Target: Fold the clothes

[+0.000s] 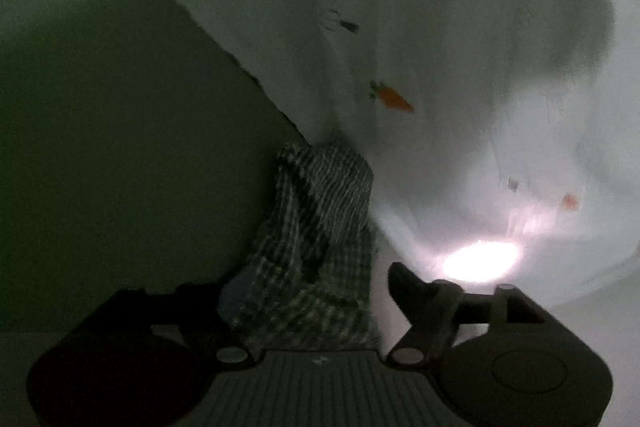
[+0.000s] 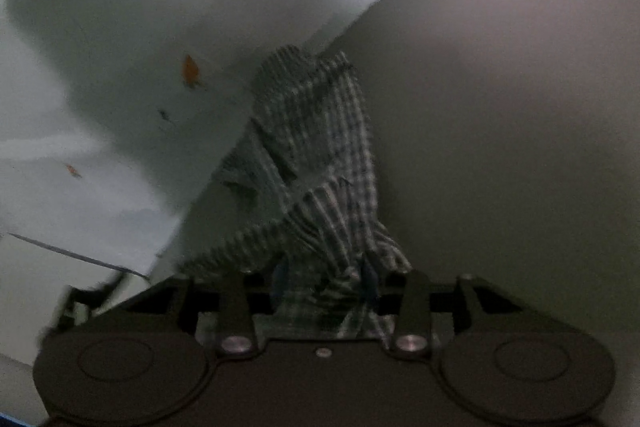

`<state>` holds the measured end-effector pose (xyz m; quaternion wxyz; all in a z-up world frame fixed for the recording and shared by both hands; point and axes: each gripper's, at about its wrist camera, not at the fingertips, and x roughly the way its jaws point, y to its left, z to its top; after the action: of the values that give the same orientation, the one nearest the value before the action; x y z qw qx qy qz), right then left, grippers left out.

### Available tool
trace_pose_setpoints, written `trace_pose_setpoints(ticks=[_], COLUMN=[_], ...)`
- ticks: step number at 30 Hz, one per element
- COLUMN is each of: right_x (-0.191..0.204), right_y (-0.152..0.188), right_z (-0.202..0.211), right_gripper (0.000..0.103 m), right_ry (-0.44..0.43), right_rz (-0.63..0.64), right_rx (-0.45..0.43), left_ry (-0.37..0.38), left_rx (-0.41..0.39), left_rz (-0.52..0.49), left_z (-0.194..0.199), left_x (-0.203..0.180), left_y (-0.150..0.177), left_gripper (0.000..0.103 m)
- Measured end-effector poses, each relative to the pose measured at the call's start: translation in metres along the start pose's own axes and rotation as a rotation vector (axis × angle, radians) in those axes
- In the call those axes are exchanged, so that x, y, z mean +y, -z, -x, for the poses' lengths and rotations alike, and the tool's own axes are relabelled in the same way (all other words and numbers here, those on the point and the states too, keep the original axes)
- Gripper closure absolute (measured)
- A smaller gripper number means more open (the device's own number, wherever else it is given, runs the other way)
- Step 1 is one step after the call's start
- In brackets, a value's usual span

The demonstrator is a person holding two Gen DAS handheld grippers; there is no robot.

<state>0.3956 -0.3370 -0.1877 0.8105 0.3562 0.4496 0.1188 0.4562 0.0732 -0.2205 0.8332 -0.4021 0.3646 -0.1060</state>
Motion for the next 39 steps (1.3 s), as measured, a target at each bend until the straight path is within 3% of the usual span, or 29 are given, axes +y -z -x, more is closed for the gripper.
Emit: trace_pose_setpoints(ticks=[2, 4, 6, 7, 8, 9, 10, 11, 12, 18, 20, 22, 23, 27, 31, 35, 39], right_x=[0.002, 0.008, 0.011, 0.010, 0.010, 0.010, 0.010, 0.010, 0.009, 0.007, 0.007, 0.007, 0.007, -0.004, -0.014, -0.029, -0.047], right_y=[0.003, 0.002, -0.002, -0.006, -0.010, -0.013, -0.017, -0.021, -0.025, -0.031, -0.030, -0.031, -0.031, -0.027, -0.014, 0.019, 0.061], right_z=[-0.005, -0.009, -0.012, -0.010, -0.009, -0.007, -0.006, -0.006, -0.006, -0.038, -0.041, -0.037, -0.034, -0.003, 0.026, 0.055, 0.076], right_gripper=[0.062, 0.083, 0.095, 0.096, 0.097, 0.098, 0.098, 0.098, 0.098, 0.095, 0.085, 0.057, 0.056, 0.053, 0.043, 0.038, 0.035], right_ry=[0.029, 0.039, 0.037, 0.017, -0.010, -0.038, -0.062, -0.074, -0.080, 0.066, 0.117, 0.164, 0.172, 0.141, 0.075, -0.018, -0.071], right_rz=[0.038, 0.087, 0.129, 0.133, 0.131, 0.129, 0.124, 0.122, 0.122, 0.201, 0.207, 0.189, 0.178, 0.103, -0.012, -0.173, -0.299], right_rx=[0.010, 0.010, 0.008, -0.004, -0.019, -0.035, -0.053, -0.068, -0.079, -0.012, 0.004, -0.006, -0.019, -0.069, -0.109, -0.139, -0.145], left_ry=[-0.031, -0.034, -0.028, -0.033, -0.038, -0.052, -0.074, -0.095, -0.115, -0.231, -0.272, -0.278, -0.275, -0.271, -0.226, -0.173, -0.136], left_rx=[0.057, 0.116, 0.157, 0.170, 0.183, 0.192, 0.197, 0.194, 0.186, 0.131, 0.102, 0.078, 0.067, 0.052, 0.061, 0.073, 0.105], left_rz=[-0.102, -0.164, -0.191, -0.208, -0.225, -0.240, -0.254, -0.256, -0.248, -0.120, -0.134, -0.125, -0.117, -0.084, -0.003, 0.127, 0.230], left_z=[-0.008, -0.021, -0.038, -0.046, -0.055, -0.061, -0.066, -0.071, -0.075, -0.079, -0.076, -0.067, -0.063, -0.036, -0.004, 0.027, 0.049], left_x=[-0.011, -0.018, -0.024, -0.026, -0.029, -0.031, -0.033, -0.032, -0.029, 0.000, 0.000, 0.001, 0.002, 0.003, 0.008, 0.020, 0.034], left_y=[0.005, 0.015, 0.026, 0.031, 0.037, 0.039, 0.040, 0.039, 0.037, 0.021, 0.015, 0.010, 0.008, 0.011, 0.031, 0.059, 0.087], left_gripper=[0.021, 0.021, 0.023, 0.027, 0.045, 0.056, 0.078, 0.093, 0.094, 0.088, 0.078, 0.067, 0.059, 0.046, 0.029, 0.022, 0.021])
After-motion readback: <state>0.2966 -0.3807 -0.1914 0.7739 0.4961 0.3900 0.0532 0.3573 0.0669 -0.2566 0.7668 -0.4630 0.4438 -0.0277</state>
